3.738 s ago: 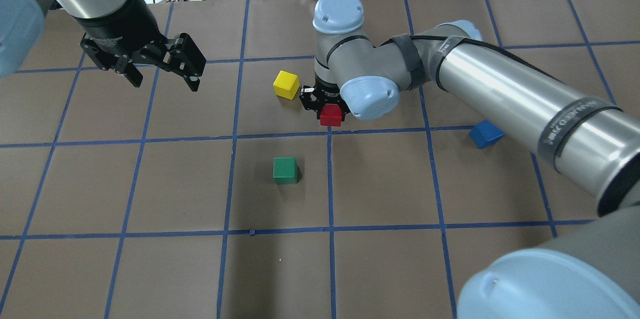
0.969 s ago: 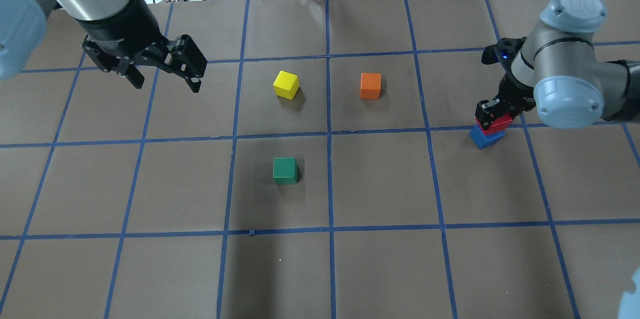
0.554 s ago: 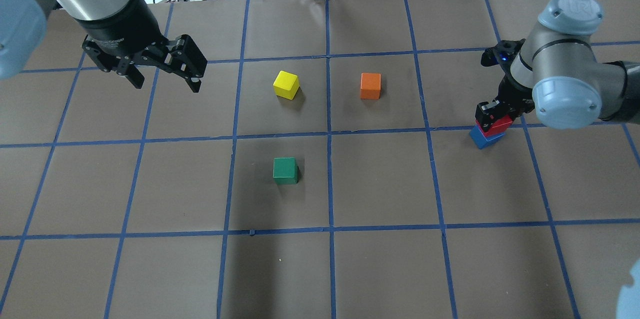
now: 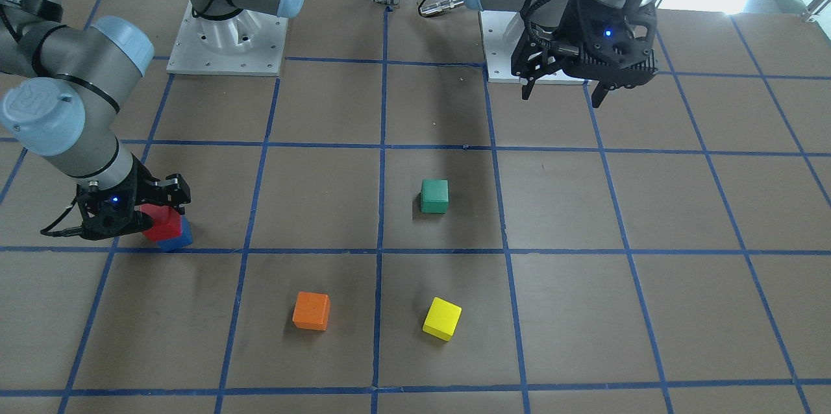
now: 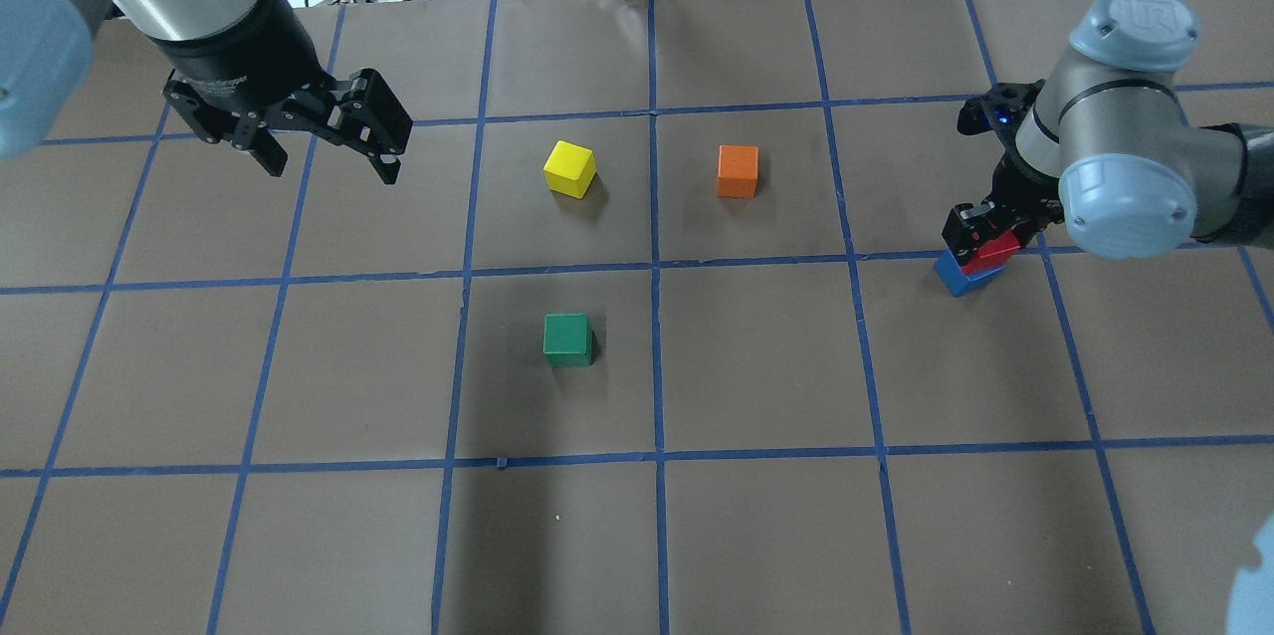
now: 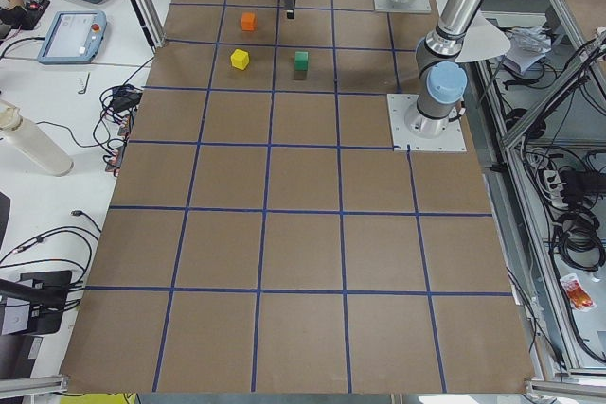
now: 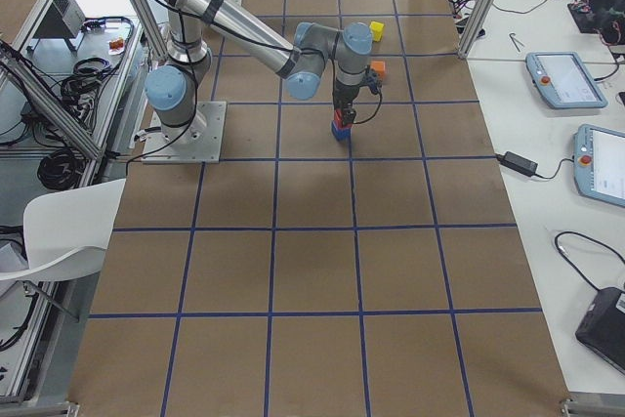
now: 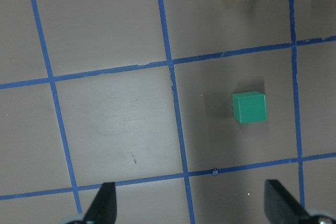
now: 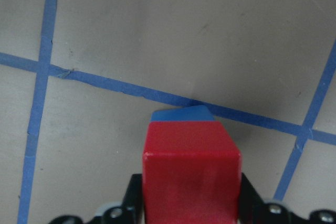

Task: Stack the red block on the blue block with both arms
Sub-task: 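Lower the red cube onto the blue cube with the right gripper, then open the right gripper and lift it off the stack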

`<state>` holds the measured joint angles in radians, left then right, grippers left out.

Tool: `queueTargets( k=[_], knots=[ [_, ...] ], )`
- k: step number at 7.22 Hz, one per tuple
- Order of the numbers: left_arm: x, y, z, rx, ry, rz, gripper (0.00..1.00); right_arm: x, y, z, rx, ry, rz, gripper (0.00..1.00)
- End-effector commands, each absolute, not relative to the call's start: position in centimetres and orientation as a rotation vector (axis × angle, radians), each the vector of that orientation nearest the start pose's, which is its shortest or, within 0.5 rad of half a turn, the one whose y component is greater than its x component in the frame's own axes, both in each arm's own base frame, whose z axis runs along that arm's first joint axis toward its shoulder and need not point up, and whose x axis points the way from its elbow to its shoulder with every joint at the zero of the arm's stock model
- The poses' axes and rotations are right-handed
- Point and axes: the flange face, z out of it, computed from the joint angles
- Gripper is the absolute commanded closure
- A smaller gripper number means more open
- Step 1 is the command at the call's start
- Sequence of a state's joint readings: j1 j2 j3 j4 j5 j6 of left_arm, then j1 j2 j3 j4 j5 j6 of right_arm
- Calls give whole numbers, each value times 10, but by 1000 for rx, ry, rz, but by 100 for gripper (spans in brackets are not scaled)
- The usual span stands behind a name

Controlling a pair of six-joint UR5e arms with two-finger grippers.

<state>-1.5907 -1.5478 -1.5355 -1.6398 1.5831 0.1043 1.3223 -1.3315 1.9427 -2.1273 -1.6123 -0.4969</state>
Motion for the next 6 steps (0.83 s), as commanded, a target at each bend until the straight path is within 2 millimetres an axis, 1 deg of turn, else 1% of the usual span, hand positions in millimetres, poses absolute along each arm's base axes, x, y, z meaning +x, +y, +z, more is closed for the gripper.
queueTargets(
  k=[1, 2, 3, 5, 6],
  knots=[
    [-142, -478, 510, 194, 3124, 18, 0, -2, -532, 251, -381, 3136, 108, 0],
    [-142, -478, 510, 194, 3124, 18, 0, -2, -531, 271, -374, 3143, 81, 0],
    [-141, -478, 509, 194, 3122, 20, 0, -1, -524, 300, -358, 3144, 90, 0],
    [-141, -478, 510, 194, 3122, 13, 0, 9, -494, 380, -116, 3140, 209, 0],
    [-142, -478, 510, 194, 3124, 15, 0, 13, -479, 427, -12, 3149, 187, 0]
  ],
)
